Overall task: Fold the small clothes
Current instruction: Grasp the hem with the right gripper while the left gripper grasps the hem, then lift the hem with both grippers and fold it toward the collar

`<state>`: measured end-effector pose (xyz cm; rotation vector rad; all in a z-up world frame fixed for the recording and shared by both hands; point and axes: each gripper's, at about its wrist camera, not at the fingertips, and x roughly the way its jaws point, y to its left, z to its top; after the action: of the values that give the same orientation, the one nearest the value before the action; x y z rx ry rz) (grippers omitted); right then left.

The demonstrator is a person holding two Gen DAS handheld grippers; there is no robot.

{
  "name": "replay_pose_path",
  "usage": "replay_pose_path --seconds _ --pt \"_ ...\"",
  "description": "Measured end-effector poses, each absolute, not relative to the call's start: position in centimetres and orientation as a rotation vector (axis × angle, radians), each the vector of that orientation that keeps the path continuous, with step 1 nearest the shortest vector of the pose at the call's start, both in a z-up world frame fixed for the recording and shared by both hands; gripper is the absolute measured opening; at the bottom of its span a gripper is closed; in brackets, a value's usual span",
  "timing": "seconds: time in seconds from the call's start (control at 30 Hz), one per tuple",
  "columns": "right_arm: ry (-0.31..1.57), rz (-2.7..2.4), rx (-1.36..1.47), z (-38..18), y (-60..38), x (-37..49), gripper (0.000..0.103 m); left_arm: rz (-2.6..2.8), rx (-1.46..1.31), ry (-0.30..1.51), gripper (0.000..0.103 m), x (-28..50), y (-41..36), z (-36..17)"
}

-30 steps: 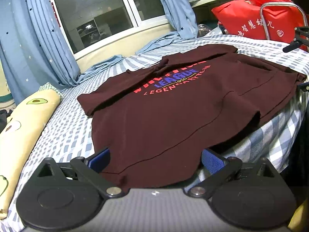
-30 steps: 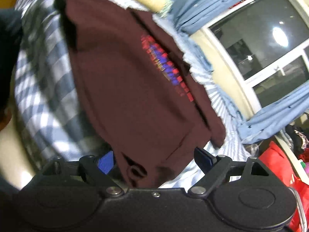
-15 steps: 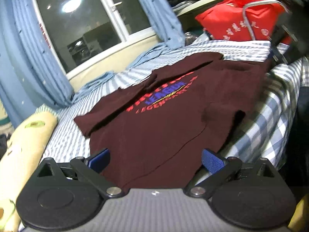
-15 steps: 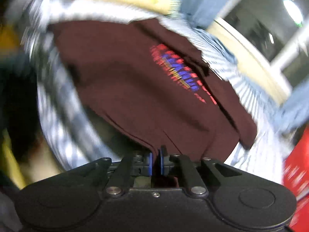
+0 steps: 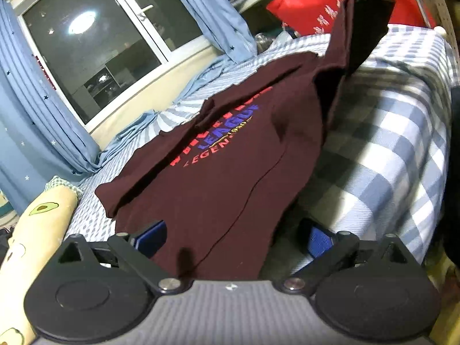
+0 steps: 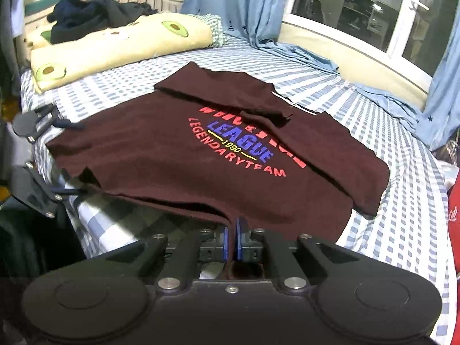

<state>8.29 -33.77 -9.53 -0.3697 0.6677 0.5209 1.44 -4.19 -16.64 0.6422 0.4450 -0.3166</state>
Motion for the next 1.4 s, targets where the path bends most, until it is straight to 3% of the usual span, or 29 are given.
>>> replay_pose_path --seconds 0.17,0.27,0.33,0.37,0.5,0.83,1.17,1.4 --pt "0.666 0.507 -0.337 -9.2 -34.4 8.3 0.005 -0.243 0.625 0.499 0.071 2.7 -2.2 -16.2" --pt "0.673 0.505 -0.314 -9.3 -34.7 8.4 0.005 -0.226 0.613 0.545 0.043 3.0 -0.4 -16.2" --pt "0.681 0.505 -0.313 -9.5 -34.7 8.5 0.005 -0.224 0.614 0.548 0.017 2.8 0.1 -16.0" --pt "0.685 0.507 -0.315 -9.7 -34.7 8.6 0.005 -0.216 0.617 0.539 0.013 2.8 0.1 -15.8" --pt "0.697 0.517 -0.348 -10.2 -34.3 8.5 0.004 -0.224 0.519 0.547 0.007 3.5 1.0 -13.4" --pt "0.731 0.505 -0.213 -9.3 -35.8 11.6 0.003 -0.239 0.311 0.649 0.007 9.9 2.9 -7.4" --pt "0.732 0.461 -0.085 -7.7 -37.8 17.7 0.003 -0.217 0.167 0.577 0.007 16.3 2.8 -3.5" --pt "0.76 0.441 -0.037 -5.9 -39.1 26.1 0.003 -0.265 0.171 0.631 0.007 25.6 2.2 -1.0"
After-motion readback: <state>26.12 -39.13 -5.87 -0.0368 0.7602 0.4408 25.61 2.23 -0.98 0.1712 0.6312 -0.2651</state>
